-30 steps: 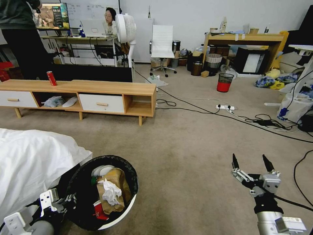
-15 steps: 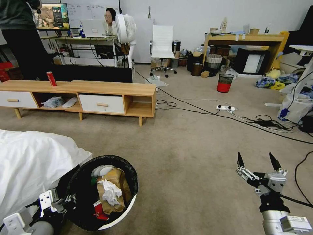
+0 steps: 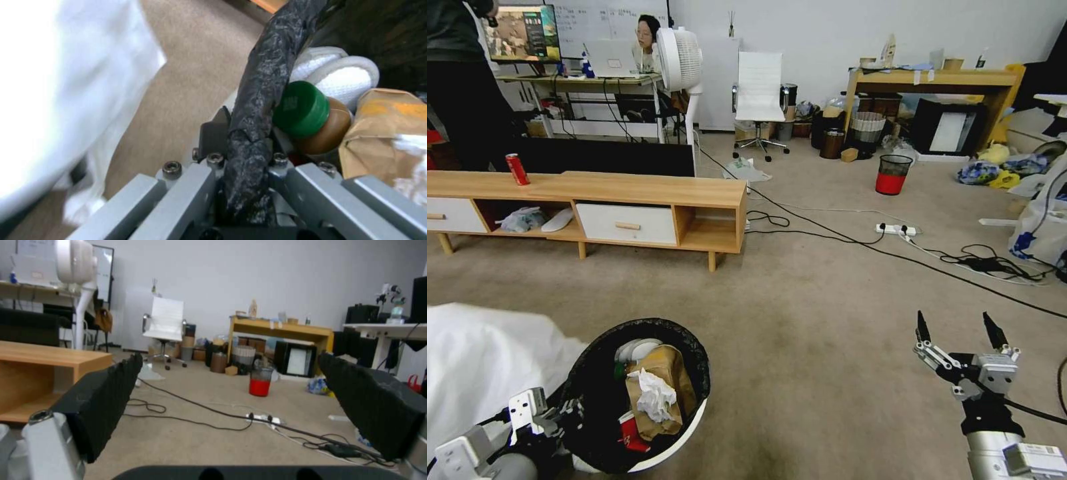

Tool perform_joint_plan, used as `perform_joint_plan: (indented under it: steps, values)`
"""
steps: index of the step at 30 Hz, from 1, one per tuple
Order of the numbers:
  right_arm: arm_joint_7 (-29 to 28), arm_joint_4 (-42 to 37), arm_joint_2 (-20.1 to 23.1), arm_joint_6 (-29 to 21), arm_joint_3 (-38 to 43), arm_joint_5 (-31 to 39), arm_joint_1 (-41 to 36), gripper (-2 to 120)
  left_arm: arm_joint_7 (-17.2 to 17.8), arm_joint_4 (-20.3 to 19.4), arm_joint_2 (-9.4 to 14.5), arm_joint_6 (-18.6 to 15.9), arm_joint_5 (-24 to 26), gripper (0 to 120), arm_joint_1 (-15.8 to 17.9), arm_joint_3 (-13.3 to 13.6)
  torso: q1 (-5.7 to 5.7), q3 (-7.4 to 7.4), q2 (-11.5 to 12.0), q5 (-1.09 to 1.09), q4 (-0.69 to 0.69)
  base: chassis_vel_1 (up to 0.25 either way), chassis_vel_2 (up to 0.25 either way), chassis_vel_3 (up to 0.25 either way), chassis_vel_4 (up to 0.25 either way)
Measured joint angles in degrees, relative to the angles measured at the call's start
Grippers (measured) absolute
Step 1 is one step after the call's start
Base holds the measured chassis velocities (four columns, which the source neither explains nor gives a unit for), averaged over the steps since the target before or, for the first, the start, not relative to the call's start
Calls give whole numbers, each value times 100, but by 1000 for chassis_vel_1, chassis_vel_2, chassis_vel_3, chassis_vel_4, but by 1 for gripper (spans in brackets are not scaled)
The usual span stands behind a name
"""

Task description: Pick up the trash bin and place the garbage on the floor into it.

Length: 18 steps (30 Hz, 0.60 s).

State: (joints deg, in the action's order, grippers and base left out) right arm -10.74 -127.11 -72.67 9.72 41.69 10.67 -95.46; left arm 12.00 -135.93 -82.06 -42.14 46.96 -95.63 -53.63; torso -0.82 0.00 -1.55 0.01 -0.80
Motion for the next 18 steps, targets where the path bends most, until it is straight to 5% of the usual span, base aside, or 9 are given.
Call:
perform_joint_plan:
  steps: [18]
  values:
    - [-64,102,25,179,-43,10,56,100,-11,42,-22,0,-19,2,22,-9,-1,0,0,-2,0,-315,318,320,-330]
